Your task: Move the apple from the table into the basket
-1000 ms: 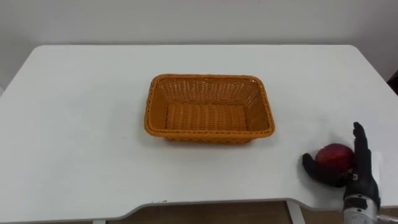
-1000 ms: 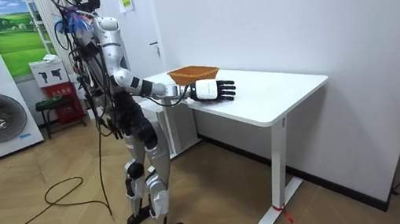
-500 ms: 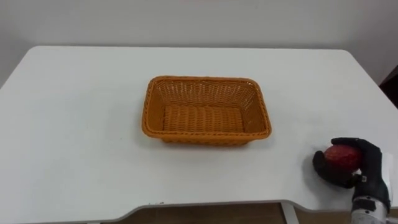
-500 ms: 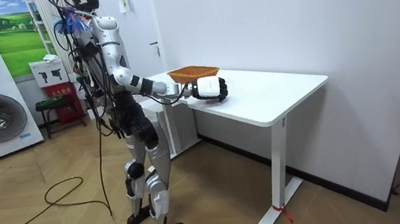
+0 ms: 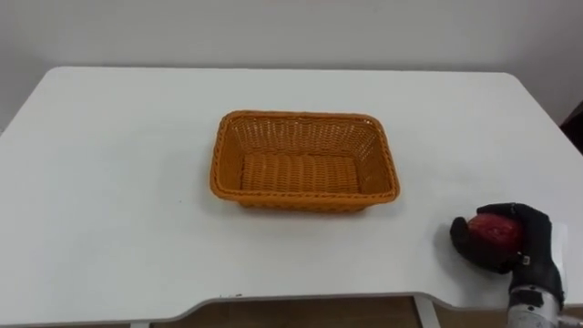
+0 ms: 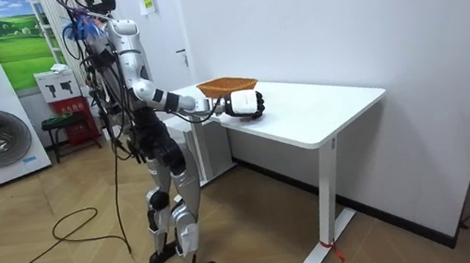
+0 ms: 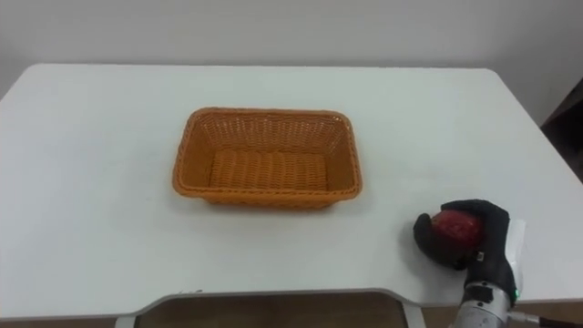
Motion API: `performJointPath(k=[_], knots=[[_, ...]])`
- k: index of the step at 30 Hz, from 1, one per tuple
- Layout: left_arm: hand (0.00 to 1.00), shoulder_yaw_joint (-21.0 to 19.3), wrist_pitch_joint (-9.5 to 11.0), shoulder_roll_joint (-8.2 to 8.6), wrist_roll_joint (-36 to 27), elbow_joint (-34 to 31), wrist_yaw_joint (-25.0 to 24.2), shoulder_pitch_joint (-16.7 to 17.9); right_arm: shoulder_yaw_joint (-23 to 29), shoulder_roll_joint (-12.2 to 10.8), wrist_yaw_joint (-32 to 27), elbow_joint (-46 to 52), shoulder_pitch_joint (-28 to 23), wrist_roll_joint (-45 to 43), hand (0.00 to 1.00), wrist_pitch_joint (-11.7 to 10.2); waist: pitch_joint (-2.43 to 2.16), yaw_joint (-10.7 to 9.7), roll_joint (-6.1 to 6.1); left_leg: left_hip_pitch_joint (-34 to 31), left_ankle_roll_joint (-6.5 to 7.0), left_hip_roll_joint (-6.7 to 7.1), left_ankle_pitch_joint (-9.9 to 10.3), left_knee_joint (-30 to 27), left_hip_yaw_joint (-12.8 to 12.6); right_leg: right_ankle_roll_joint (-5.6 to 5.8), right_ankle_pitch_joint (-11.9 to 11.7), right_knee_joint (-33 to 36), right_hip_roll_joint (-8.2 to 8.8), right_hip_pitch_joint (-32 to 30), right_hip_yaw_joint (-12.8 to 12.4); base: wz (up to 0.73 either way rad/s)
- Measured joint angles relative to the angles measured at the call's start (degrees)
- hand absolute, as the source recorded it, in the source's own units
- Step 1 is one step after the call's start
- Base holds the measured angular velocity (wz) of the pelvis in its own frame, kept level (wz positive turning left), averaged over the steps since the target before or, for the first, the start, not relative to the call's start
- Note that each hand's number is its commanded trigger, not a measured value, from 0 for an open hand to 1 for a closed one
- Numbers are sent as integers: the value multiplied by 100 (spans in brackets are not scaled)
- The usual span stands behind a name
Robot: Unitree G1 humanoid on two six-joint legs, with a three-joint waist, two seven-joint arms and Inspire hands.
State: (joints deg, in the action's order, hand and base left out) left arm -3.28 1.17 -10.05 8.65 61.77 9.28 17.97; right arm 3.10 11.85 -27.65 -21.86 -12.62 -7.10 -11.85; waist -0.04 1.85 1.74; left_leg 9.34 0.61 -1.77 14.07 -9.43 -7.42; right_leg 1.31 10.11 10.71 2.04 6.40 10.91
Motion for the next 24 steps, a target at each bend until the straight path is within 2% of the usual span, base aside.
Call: performJointPath(k=[3,9,15,18,20,24], knots=[[0,1,0,-1,0,-24,-33,-13,-119,1,4,312,31,-28,100,21,-2,14,-24,-63,1,7,-1,-16,-8,-2,-2,9,8,-65,5,0],[0,8,2,0,-6,21,-116,-34,-209,2,1,670,270,-42,100,22,35,40,-57,-69,1,9,-3,-15,-7,-2,-1,-5,10,-66,7,0],[0,10,0,1,-6,16,-222,-71,-242,11,64,976,491,-52,100,23,47,34,-25,-76,1,10,-3,-15,-5,-1,-1,4,16,-71,8,0],[0,-4,-7,3,11,17,-276,-136,-302,16,153,1276,632,-85,100,148,56,83,29,-107,2,13,-4,-21,-6,-1,-1,9,25,-99,17,0],[0,-1,-49,4,101,9,-280,-158,-309,33,228,1385,769,-165,100,155,27,159,86,-122,2,14,-4,-26,-5,-1,-1,8,27,-112,22,0],[0,1,-140,3,105,3,-274,-137,-416,67,281,1396,964,-265,100,199,4,209,125,-114,2,21,-5,-31,119,-1,-1,-8,35,-56,99,12]])
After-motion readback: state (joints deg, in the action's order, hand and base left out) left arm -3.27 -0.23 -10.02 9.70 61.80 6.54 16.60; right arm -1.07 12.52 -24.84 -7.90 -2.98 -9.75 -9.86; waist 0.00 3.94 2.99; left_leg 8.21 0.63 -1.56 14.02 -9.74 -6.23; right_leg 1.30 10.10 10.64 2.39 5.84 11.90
